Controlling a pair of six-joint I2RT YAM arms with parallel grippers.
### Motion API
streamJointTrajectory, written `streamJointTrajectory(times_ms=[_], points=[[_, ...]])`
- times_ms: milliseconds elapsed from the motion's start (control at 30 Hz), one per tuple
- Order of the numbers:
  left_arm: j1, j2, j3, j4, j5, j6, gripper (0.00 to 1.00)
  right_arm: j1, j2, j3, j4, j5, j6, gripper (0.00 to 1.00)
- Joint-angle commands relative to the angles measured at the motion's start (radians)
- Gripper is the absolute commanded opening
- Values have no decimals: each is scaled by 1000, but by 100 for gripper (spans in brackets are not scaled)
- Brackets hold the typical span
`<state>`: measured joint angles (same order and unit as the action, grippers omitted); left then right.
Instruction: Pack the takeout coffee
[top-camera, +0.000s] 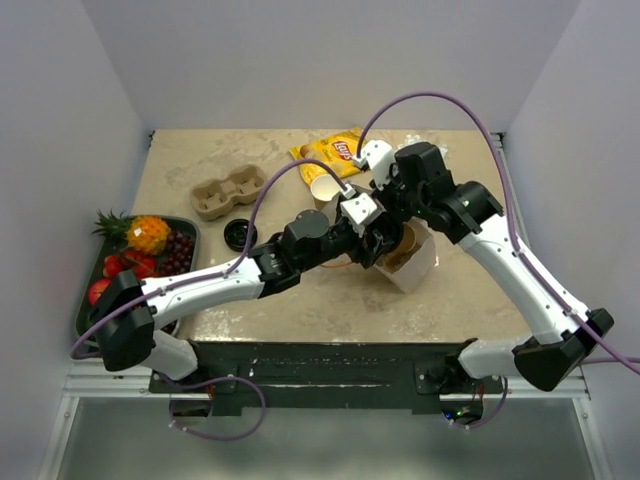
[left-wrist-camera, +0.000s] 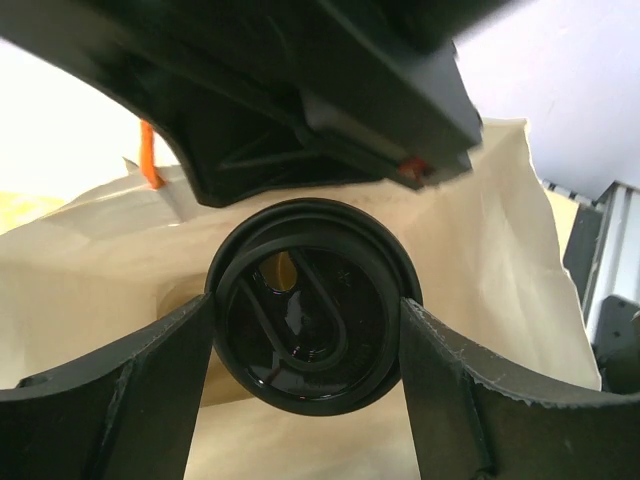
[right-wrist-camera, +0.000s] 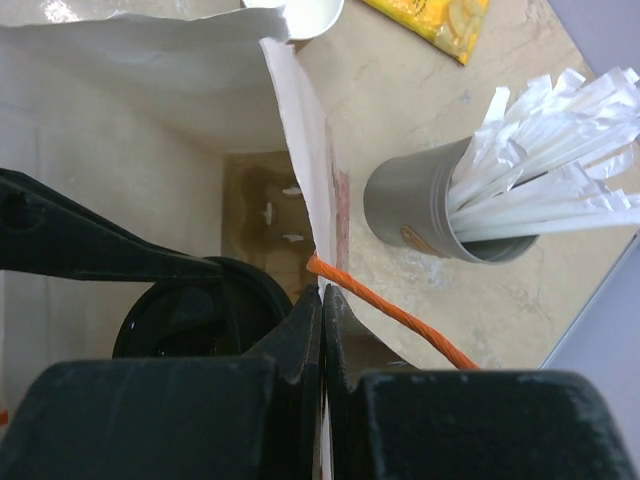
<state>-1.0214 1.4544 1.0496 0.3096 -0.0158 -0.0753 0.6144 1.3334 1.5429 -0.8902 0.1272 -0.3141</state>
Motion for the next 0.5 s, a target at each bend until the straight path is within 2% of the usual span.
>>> streamJointTrajectory(times_ms=[0,267,400,467], points=[[3,20,55,36,-16,-66,22,1,-69,-36,48,37,18,0],[0,21,-45,153,-23,64,8,10,-94,-46,33,-1,59,0],[0,-6,-103,206,0,221,1,51,-122,-58,63,-9,64,0],[-2,-12,-129,227,-1,274,1,74,-167,-92,121,6,41,0]])
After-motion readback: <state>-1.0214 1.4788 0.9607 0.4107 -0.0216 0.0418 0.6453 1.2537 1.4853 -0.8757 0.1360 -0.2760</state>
